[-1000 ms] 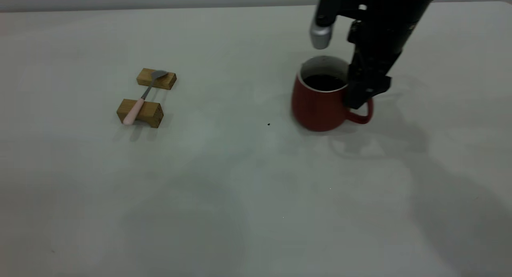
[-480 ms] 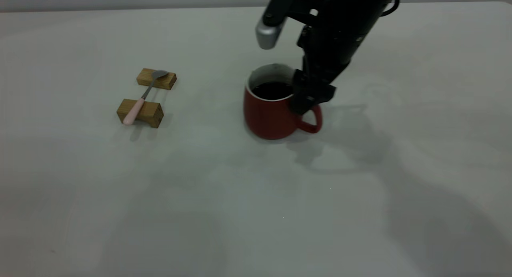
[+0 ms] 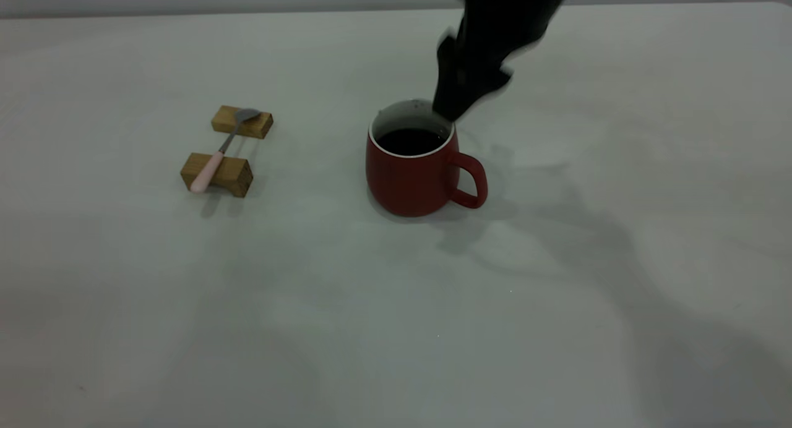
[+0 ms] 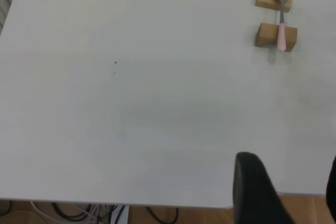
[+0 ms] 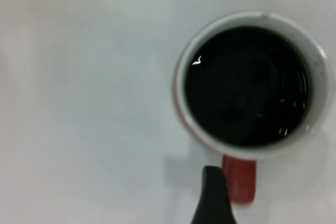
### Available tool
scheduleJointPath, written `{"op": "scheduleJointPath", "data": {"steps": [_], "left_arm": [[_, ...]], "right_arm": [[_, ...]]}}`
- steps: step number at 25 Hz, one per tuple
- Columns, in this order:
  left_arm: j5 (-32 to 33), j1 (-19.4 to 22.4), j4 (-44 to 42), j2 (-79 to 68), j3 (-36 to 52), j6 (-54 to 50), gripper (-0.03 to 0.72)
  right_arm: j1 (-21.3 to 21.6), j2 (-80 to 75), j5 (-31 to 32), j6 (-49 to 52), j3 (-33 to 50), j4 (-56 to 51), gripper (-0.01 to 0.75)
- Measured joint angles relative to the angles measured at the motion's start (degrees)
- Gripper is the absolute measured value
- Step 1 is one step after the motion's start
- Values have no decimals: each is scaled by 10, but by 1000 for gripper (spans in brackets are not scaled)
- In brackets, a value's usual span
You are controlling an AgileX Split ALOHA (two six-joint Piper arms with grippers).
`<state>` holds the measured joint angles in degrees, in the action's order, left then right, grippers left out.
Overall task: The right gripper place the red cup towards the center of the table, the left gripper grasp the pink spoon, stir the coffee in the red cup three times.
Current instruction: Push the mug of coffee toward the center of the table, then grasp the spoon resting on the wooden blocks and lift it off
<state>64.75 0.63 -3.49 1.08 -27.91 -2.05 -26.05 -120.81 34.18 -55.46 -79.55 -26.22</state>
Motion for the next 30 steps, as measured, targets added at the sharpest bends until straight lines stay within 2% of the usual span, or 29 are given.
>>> {"op": "scheduleJointPath", "data": {"steps": [8, 10, 15, 23, 30], "left_arm": [[0, 0, 0, 0, 0, 1, 411], [0, 0, 0, 0, 0, 1, 411], [0, 0, 0, 0, 0, 1, 411], [0, 0, 0, 0, 0, 1, 411], [0, 0, 0, 0, 0, 1, 411]], "right_arm": [[3, 248, 293, 400, 0, 158, 627], [3, 310, 341, 472, 0, 182, 627], [3, 454, 358, 525, 50, 205, 627], [9, 721, 367, 555, 279, 228, 622], [119, 950, 337, 555, 441, 229, 618]]}}
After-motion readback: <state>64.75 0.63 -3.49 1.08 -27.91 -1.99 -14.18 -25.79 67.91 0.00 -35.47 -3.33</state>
